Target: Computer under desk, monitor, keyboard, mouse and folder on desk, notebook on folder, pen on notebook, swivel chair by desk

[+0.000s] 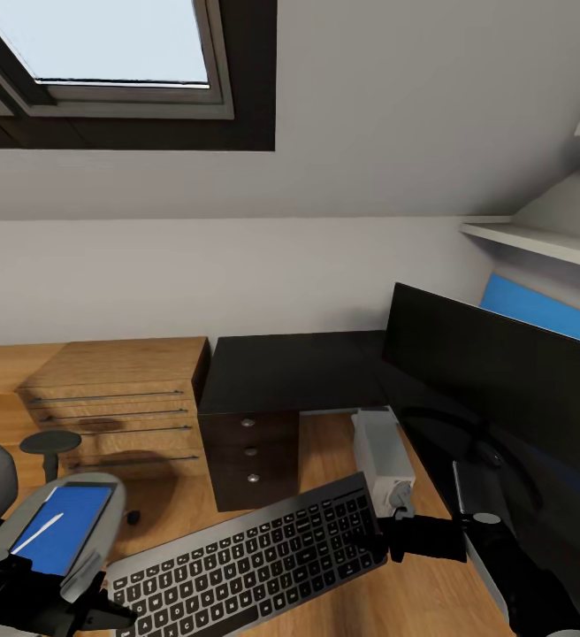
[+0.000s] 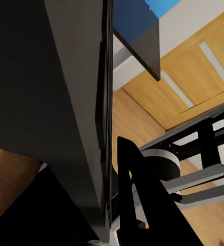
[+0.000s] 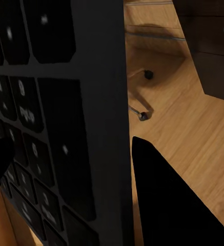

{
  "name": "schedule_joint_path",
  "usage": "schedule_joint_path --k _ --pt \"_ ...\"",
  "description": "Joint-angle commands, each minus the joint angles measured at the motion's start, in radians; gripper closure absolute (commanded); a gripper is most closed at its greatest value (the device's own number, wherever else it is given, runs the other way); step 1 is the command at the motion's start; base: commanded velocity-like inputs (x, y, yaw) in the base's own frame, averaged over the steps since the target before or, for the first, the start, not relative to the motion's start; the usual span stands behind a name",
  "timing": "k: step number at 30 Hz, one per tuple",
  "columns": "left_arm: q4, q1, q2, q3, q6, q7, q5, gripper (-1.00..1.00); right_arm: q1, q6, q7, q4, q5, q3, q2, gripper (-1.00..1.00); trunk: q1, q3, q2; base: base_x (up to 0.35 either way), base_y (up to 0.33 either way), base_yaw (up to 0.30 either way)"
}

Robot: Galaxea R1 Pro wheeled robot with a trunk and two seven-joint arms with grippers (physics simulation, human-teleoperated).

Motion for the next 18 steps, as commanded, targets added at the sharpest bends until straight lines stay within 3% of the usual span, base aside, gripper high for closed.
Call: schedule_joint_path --k 1,18 --pt "0.000 -0.003 0.000 -0.001 0.012 -0.001 0.005 1.00 0.000 0.018 0.008 -0.001 -0.005 0.010 0.000 1.00 0.001 -0.002 -0.002 0.000 0.000 0.000" --pt "0.001 -0.003 0.000 -0.001 0.013 -0.001 0.006 1.00 0.000 0.018 0.008 -0.001 -0.006 0.010 0.000 1.00 0.001 -0.002 -0.002 0.000 0.000 0.000"
